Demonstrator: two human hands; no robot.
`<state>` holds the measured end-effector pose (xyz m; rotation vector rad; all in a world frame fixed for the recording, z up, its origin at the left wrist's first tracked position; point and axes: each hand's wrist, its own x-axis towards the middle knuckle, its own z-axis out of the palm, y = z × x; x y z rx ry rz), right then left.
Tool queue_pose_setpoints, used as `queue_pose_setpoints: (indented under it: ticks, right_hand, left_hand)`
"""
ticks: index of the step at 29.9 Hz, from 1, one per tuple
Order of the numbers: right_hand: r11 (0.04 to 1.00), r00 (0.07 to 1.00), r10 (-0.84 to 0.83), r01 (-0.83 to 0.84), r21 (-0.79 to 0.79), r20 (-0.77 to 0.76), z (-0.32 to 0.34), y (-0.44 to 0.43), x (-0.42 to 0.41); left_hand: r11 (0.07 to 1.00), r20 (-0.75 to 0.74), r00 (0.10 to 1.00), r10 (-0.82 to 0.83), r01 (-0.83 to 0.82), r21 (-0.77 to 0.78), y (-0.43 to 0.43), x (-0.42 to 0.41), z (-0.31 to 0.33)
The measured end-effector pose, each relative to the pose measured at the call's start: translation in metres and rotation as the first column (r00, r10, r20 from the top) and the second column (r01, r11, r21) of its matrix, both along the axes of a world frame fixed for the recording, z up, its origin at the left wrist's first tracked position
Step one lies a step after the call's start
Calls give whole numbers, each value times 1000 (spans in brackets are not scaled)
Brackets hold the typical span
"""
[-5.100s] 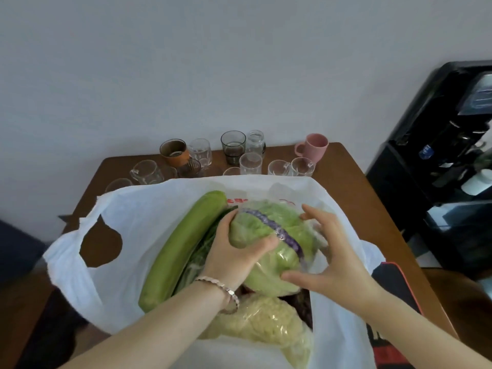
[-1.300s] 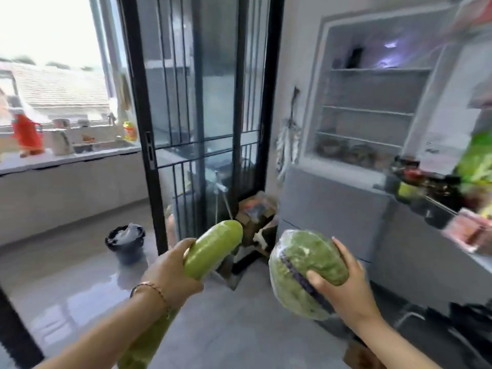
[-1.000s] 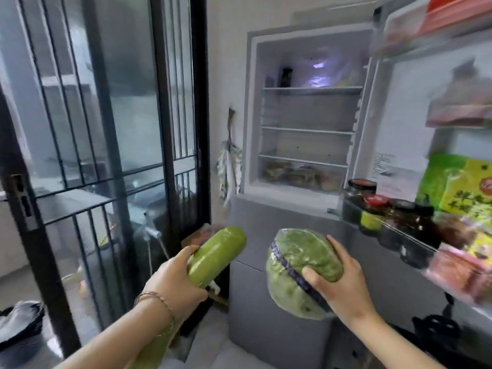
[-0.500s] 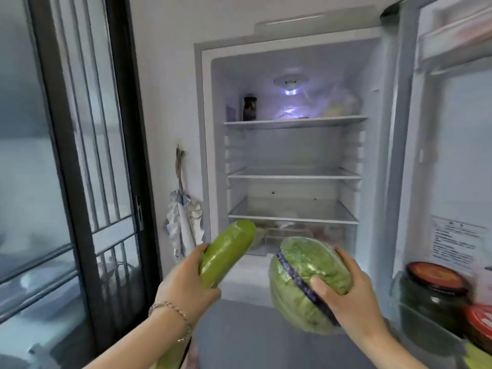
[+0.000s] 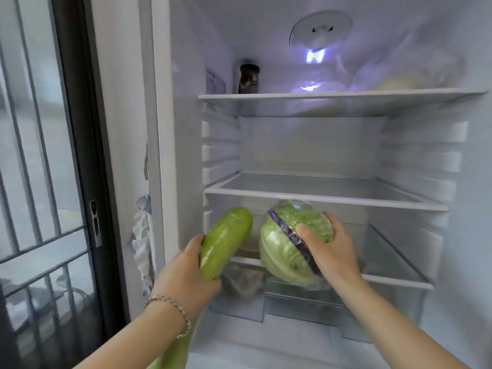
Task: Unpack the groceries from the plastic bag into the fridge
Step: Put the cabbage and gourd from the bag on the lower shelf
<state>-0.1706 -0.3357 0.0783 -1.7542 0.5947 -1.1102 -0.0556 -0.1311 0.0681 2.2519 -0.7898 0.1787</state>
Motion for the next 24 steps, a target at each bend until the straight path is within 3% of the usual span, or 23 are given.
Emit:
queue_pose_setpoints:
  ticks: [8,14,17,24]
  right_hand:
    - [999,998,-22,24,28,-52,-7,-25,59]
    - [973,979,-40,-7,-229,-201,-29,-9,35]
    - [969,969,-20,-42,-244,-246,-37,-5,31]
    - [931,959,-156,64,-360,-235,-37,-18,69]
  left_hand:
    - [999,50,998,-30,28,46,-19,24,-3]
    - [999,99,994,-45,42,34,-19,32,-7]
    - [998,119,991,-53,51,20,-18,34,-9]
    - [999,145,989,-37,37,0,-19,35,-9]
